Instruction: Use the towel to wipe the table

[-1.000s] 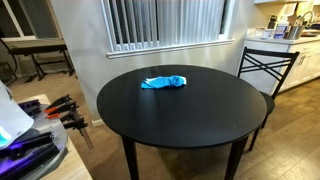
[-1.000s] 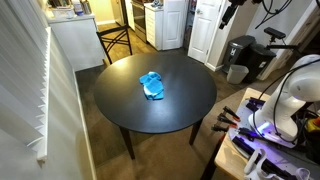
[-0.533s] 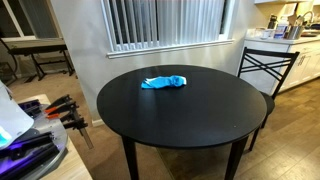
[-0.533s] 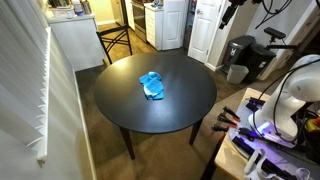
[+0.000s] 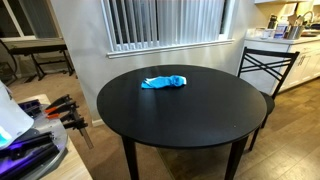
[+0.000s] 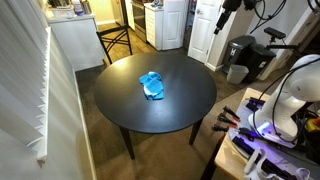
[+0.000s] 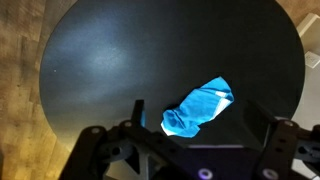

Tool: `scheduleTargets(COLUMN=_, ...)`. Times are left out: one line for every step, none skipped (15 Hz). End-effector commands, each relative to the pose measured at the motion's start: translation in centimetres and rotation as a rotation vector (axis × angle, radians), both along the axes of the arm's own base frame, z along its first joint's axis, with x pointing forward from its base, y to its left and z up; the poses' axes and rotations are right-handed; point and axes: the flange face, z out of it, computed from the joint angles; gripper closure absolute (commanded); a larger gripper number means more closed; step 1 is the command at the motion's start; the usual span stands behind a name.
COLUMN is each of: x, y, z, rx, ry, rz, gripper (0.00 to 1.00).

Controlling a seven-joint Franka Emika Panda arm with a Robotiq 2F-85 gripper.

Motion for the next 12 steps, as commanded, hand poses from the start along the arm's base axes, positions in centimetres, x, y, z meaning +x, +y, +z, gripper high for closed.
scheduleTargets(x=4.9, y=2.8, z=-5.1, rx=-0.021, ry=-0.032, rz=-0.007, gripper=0.0)
scheduleTargets(x=6.4, y=3.6, z=-6.4, rx=-0.016, ry=-0.057, rz=-0.018, gripper=0.0)
scheduleTargets(x=7.9, y=4.4, z=-7.6, rx=-0.015, ry=-0.077, rz=-0.019, gripper=0.0)
scheduleTargets(x=9.7, y=5.0, z=-9.1, rx=-0.007, ry=-0.102, rz=-0.042, gripper=0.0)
scheduleTargets(x=11.2, y=5.5, z=-10.5, rx=-0.002, ry=-0.123, rz=-0.068, gripper=0.0)
scheduleTargets(x=12.6, y=5.9, z=-11.9, rx=0.003, ry=-0.135, rz=-0.085, gripper=0.0)
scheduleTargets(x=14.0, y=6.4, z=-13.4, rx=0.003, ry=-0.146, rz=-0.109, gripper=0.0)
scheduleTargets(x=15.3, y=6.7, z=-14.8, rx=-0.002, ry=-0.159, rz=-0.126, gripper=0.0)
scheduleTargets(x=16.7, y=7.1, z=-16.0, rx=-0.011, ry=-0.181, rz=-0.144, gripper=0.0)
scheduleTargets(x=17.9, y=7.4, z=-17.2, rx=-0.02, ry=-0.191, rz=-0.156, gripper=0.0)
scheduleTargets(x=18.9, y=7.7, z=-18.2, rx=-0.026, ry=-0.199, rz=-0.168, gripper=0.0)
scheduleTargets(x=19.7, y=8.1, z=-19.4, rx=-0.035, ry=-0.175, rz=-0.157, gripper=0.0)
